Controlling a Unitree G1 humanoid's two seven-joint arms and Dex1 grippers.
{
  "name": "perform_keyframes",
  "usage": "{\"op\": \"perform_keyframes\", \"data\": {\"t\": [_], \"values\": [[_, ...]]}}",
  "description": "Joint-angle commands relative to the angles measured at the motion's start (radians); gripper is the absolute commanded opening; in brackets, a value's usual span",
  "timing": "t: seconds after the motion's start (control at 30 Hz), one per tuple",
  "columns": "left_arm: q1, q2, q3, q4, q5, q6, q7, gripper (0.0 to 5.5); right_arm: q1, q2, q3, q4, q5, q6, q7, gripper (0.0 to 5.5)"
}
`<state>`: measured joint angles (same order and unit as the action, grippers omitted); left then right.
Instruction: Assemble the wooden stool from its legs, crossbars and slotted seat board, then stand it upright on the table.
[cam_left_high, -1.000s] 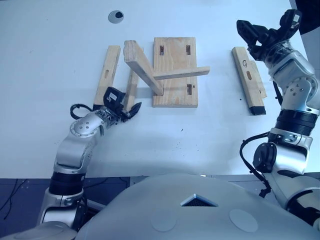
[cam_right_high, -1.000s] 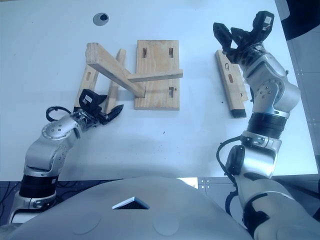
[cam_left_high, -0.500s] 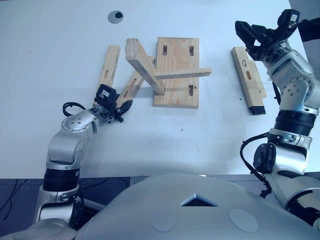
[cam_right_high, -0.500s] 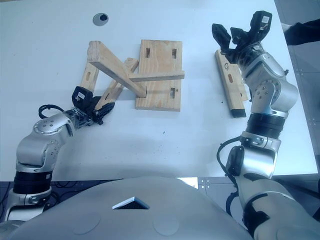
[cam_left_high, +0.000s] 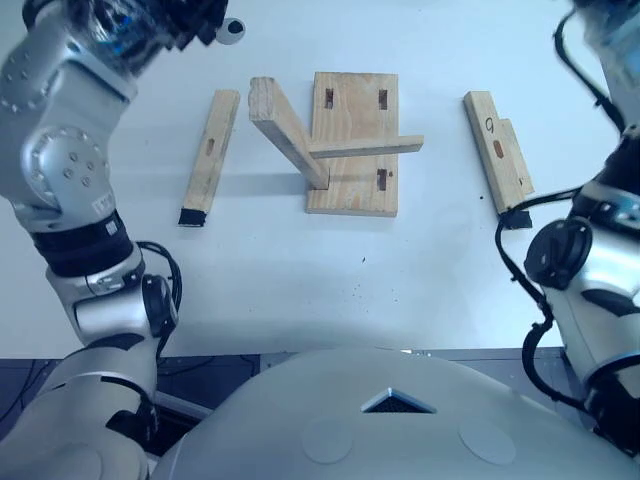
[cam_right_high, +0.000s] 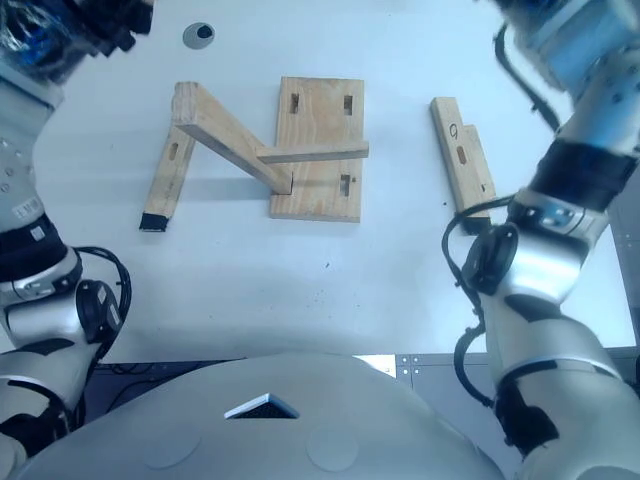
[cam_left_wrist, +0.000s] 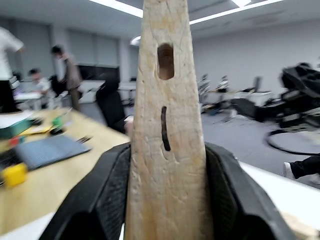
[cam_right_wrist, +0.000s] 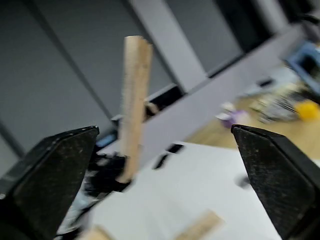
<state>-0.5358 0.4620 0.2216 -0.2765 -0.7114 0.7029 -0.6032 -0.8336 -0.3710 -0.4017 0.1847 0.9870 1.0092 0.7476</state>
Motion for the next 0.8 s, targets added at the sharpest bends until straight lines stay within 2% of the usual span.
{"op": "perform_keyframes", "data": {"t": [0.03, 0.27, 0.4, 0.8], "values": [[-0.053, 0.007, -0.007, -0.027, -0.12, 0.066, -0.057, 2.01, -0.064, -0.008, -0.03, -0.028, 0.175, 0.107, 0.061, 5.39], [0.049, -0.031, -0.104, -0.145, -0.208, 0.095, -0.086, 2.01, -0.076, 0.009, -0.058, 0.021, 0.34, 0.197, -0.011, 5.4], [0.081, -0.045, -0.131, -0.173, -0.23, 0.098, -0.079, 2.01, -0.076, 0.001, -0.045, 0.052, 0.358, 0.208, -0.039, 5.4], [0.138, -0.028, -0.136, -0.186, -0.284, 0.119, -0.061, 2.01, -0.051, -0.032, -0.024, 0.035, 0.379, 0.231, -0.027, 3.16]]}}
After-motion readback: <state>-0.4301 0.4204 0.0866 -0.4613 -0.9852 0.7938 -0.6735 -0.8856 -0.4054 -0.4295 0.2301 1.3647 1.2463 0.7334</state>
